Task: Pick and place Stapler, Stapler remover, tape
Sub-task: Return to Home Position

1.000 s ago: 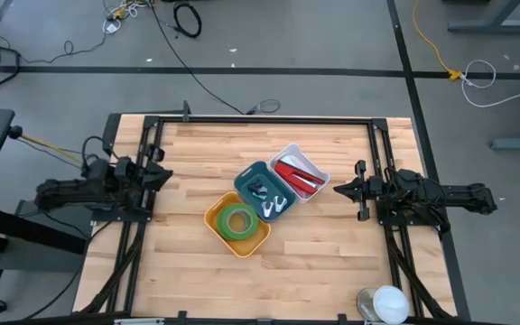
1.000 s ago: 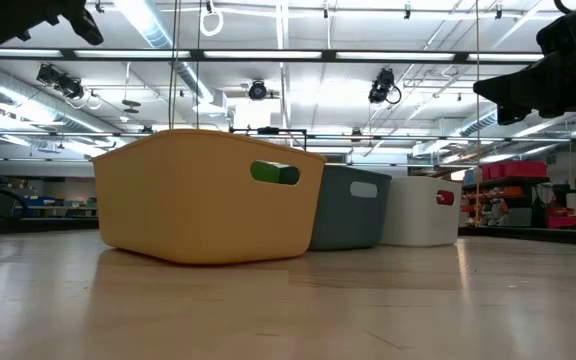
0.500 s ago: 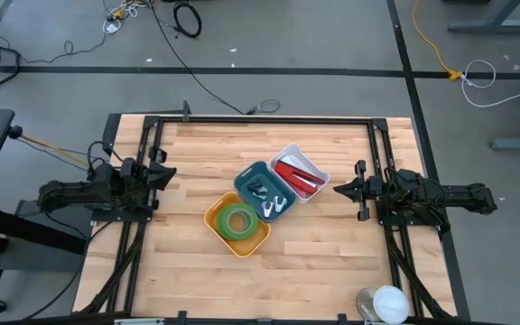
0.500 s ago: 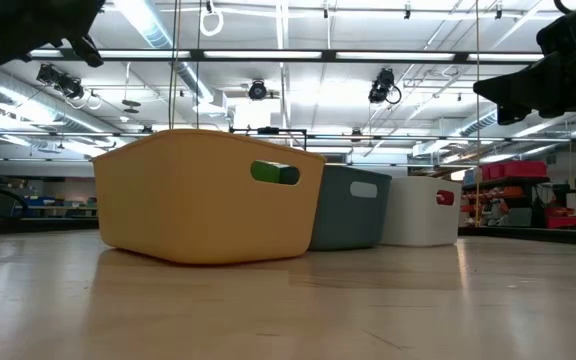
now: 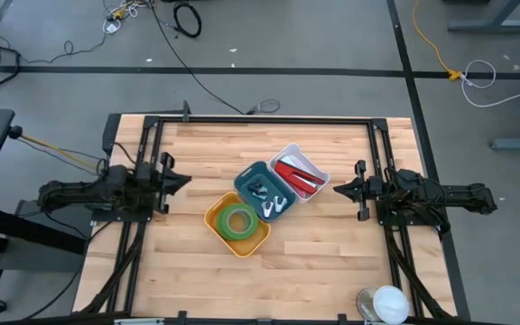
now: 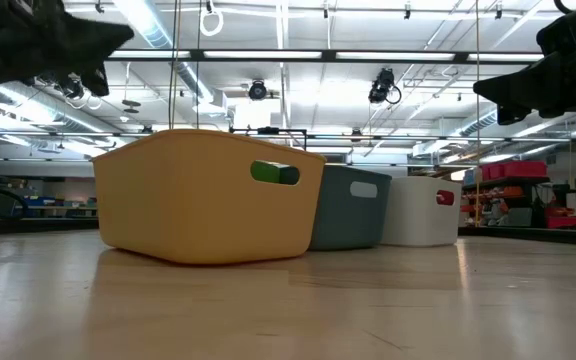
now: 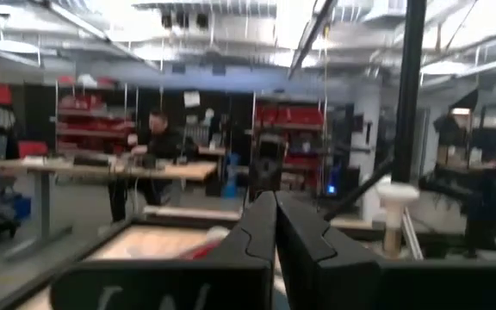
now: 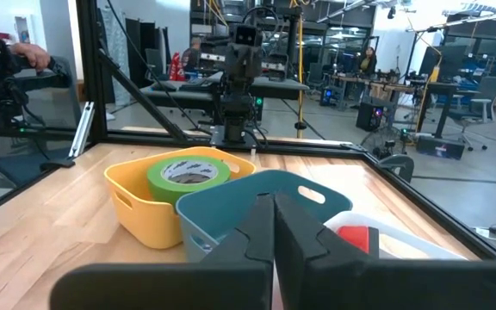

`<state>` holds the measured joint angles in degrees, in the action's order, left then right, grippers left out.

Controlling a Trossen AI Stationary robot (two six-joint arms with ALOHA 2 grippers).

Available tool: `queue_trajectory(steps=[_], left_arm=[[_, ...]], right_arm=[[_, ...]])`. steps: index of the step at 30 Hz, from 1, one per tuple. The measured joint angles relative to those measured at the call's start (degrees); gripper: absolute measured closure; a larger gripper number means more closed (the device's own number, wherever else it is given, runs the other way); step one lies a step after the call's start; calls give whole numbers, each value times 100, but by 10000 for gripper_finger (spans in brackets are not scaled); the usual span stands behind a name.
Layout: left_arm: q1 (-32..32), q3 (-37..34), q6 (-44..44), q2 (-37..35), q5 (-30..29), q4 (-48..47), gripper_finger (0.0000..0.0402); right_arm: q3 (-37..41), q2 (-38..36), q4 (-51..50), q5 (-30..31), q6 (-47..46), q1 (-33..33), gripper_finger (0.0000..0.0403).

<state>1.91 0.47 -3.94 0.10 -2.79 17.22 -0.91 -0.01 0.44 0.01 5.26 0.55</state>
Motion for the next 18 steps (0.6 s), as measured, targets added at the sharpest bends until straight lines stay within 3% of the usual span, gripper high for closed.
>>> queue_trajectory(steps=[18], left_arm=[[0, -2, -30, 0, 327, -1544, 392]], right_arm=[[0, 0, -1, 1, 0, -2, 401]])
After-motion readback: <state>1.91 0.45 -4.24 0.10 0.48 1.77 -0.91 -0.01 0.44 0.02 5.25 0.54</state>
